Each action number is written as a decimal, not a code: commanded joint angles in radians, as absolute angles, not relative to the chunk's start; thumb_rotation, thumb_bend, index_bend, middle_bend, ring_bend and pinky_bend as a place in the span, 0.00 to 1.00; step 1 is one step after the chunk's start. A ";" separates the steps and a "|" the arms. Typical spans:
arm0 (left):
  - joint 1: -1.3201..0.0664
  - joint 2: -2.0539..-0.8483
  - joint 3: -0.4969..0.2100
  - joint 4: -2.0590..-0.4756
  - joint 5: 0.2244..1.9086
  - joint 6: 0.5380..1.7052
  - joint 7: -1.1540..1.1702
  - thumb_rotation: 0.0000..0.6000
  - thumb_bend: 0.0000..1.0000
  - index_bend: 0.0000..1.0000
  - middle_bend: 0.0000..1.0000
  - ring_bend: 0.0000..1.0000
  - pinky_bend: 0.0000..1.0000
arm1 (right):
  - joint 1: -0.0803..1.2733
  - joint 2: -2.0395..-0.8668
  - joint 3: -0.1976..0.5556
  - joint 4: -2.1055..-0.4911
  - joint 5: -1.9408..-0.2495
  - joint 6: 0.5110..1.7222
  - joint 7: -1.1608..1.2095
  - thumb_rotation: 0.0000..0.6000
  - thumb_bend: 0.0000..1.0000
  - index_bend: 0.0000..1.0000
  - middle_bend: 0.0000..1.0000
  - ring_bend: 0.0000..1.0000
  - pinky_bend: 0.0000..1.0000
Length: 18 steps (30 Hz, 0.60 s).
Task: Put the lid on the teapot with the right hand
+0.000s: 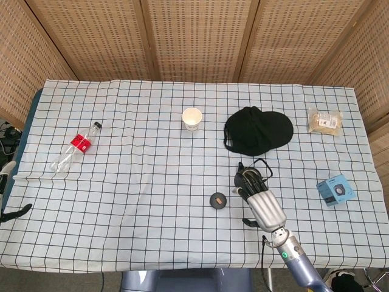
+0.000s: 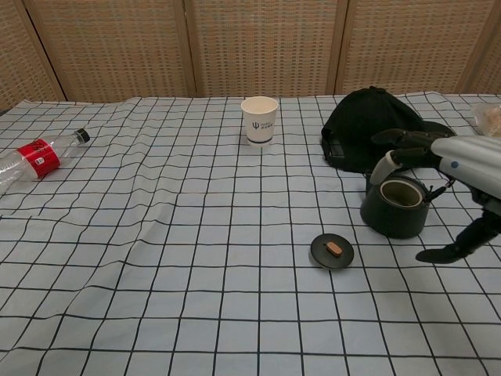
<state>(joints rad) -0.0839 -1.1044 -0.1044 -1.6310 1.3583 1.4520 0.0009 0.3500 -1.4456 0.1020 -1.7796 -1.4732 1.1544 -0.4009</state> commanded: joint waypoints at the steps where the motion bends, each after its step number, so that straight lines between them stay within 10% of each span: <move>1: -0.084 -1.104 -0.104 -1.630 1.357 1.450 -0.001 1.00 0.02 0.00 0.00 0.00 0.00 | 0.376 -1.487 0.121 -1.773 -1.440 1.132 -0.434 1.00 0.25 0.31 0.00 0.00 0.00; 18: -0.091 -1.099 -0.105 -1.628 1.354 1.432 -0.027 1.00 0.02 0.00 0.00 0.00 0.00 | 0.480 -1.653 0.155 -1.678 -1.270 1.047 -0.596 1.00 0.30 0.31 0.00 0.00 0.00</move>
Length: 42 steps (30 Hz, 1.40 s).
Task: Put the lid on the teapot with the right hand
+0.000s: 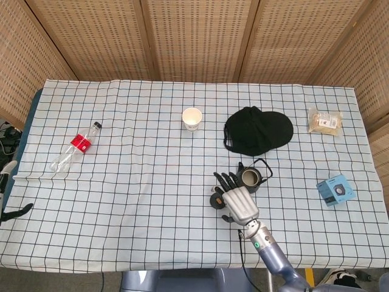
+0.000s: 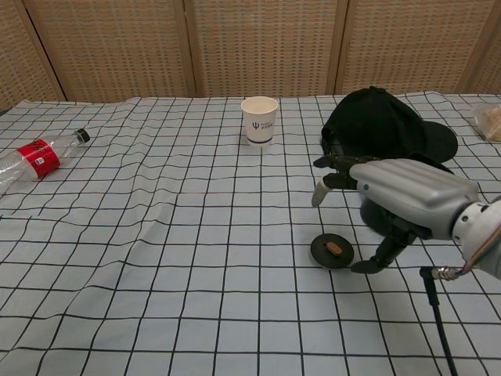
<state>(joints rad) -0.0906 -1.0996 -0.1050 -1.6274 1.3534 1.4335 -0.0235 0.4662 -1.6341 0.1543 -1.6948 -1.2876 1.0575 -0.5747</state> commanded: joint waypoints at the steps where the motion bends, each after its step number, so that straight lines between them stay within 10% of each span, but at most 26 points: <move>1: -0.091 -1.098 -0.105 -1.628 1.354 1.432 -0.030 1.00 0.02 0.00 0.00 0.00 0.00 | 0.486 -1.661 0.156 -1.670 -1.261 1.042 -0.603 1.00 0.31 0.31 0.00 0.00 0.00; 42: -0.105 -1.084 -0.093 -1.623 1.361 1.394 -0.074 1.00 0.02 0.00 0.00 0.00 0.00 | 0.610 -1.779 0.157 -1.535 -1.044 1.048 -0.778 1.00 0.41 0.38 0.00 0.00 0.00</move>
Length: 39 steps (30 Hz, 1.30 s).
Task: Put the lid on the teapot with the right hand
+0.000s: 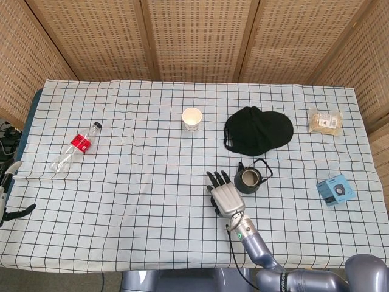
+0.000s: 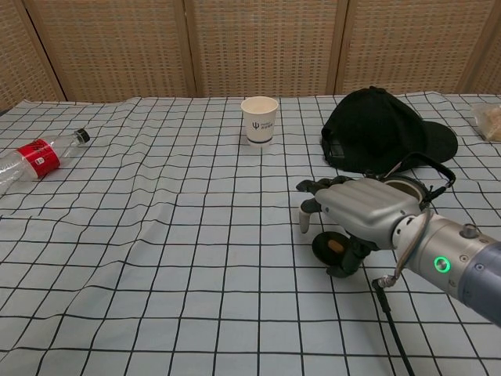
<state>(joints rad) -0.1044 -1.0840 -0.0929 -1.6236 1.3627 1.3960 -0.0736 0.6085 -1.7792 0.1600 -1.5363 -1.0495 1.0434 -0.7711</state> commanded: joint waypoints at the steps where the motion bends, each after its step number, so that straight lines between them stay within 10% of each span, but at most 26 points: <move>1: -0.105 -1.084 -0.093 -1.623 1.361 1.394 -0.074 1.00 0.02 0.00 0.00 0.00 0.00 | 0.610 -1.779 0.155 -1.535 -1.039 1.049 -0.780 1.00 0.41 0.38 0.00 0.00 0.00; 39: -0.108 -1.069 -0.073 -1.640 1.386 1.387 -0.083 1.00 0.02 0.00 0.00 0.00 0.00 | 0.633 -1.812 0.135 -1.504 -0.949 1.144 -0.891 1.00 0.41 0.41 0.00 0.00 0.00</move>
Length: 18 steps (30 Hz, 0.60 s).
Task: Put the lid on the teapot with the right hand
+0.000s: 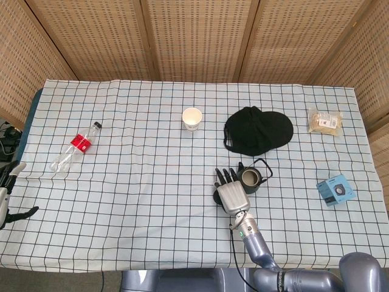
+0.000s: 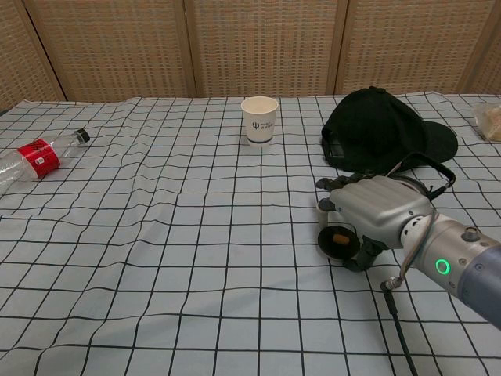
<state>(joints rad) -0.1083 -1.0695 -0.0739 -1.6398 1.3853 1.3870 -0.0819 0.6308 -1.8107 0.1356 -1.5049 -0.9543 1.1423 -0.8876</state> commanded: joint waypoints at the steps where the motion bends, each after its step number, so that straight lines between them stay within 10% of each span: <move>1: -0.109 -1.068 -0.073 -1.641 1.387 1.387 -0.084 1.00 0.02 0.00 0.00 0.00 0.00 | 0.634 -1.813 0.134 -1.505 -0.948 1.145 -0.891 1.00 0.42 0.43 0.00 0.00 0.00; 18: -0.106 -1.066 -0.068 -1.645 1.398 1.397 -0.085 1.00 0.02 0.00 0.00 0.00 0.00 | 0.627 -1.780 0.133 -1.569 -1.026 1.205 -0.850 1.00 0.48 0.52 0.01 0.00 0.00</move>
<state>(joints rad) -0.1059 -1.0664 -0.0681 -1.6447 1.3979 1.3972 -0.0851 0.6287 -1.7884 0.1316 -1.5586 -1.0184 1.1981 -0.8502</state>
